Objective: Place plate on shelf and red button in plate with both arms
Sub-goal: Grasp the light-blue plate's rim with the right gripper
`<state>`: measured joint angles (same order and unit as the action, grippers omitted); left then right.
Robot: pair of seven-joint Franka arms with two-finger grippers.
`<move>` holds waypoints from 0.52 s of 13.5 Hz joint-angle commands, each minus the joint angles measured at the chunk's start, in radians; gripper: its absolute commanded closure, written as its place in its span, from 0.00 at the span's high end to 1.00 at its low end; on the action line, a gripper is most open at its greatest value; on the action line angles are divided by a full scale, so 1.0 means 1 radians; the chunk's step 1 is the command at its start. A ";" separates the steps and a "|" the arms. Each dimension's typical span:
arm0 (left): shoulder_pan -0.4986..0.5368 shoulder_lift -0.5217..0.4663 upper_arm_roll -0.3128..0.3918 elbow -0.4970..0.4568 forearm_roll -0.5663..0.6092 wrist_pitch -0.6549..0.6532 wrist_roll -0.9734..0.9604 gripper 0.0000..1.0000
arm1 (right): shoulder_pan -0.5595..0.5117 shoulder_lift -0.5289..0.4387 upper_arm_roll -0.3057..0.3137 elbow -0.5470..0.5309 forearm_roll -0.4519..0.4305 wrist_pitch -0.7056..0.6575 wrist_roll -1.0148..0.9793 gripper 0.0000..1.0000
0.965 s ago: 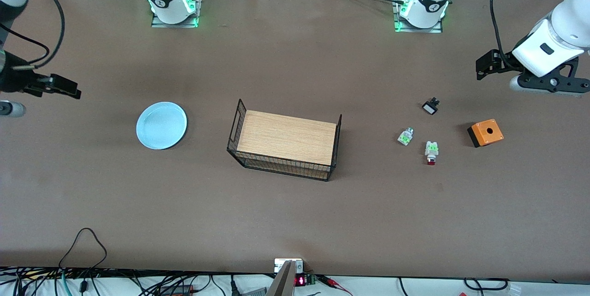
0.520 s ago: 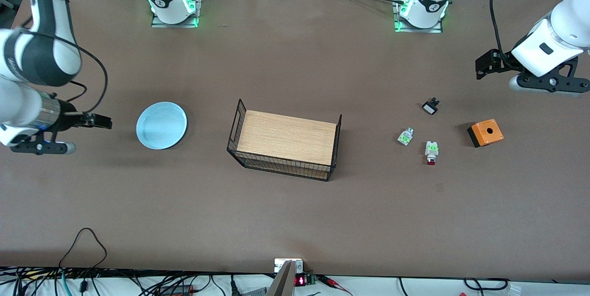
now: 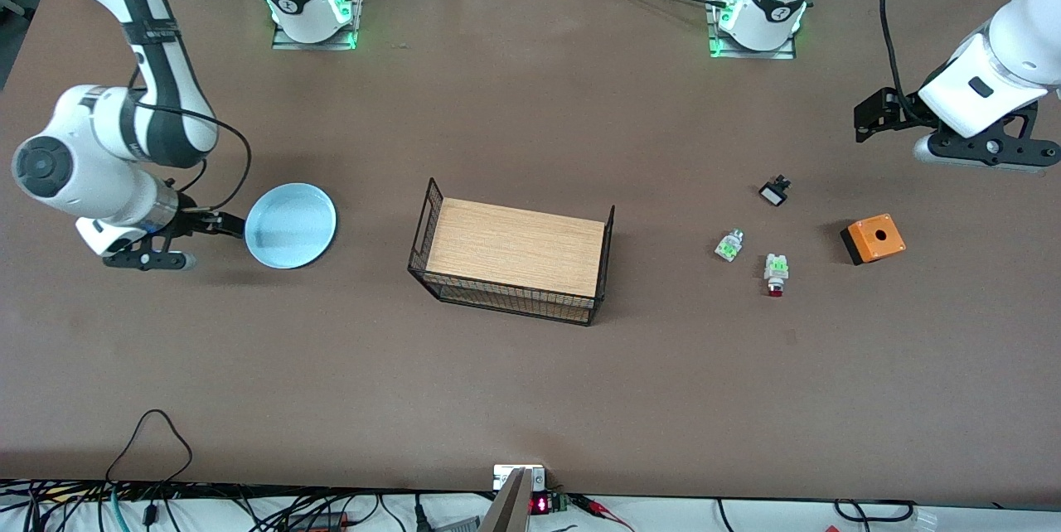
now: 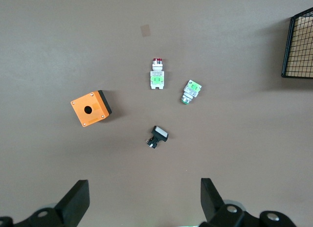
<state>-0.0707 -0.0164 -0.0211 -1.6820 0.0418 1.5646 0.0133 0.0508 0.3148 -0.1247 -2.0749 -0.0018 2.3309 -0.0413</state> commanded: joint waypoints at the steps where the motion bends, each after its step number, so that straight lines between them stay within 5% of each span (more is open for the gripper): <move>1: -0.006 -0.005 0.001 0.015 0.030 -0.023 0.016 1.00 | -0.014 -0.019 0.005 -0.106 -0.007 0.129 -0.034 1.00; 4: -0.006 -0.005 0.001 0.015 0.030 -0.023 0.016 1.00 | -0.034 0.006 0.007 -0.197 -0.007 0.325 -0.098 1.00; 7: -0.005 -0.004 0.001 0.015 0.029 -0.021 0.016 1.00 | -0.032 0.041 0.007 -0.202 -0.007 0.379 -0.101 1.00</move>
<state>-0.0707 -0.0164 -0.0211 -1.6820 0.0418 1.5641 0.0133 0.0290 0.3427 -0.1258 -2.2671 -0.0020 2.6650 -0.1246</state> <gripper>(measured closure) 0.000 0.000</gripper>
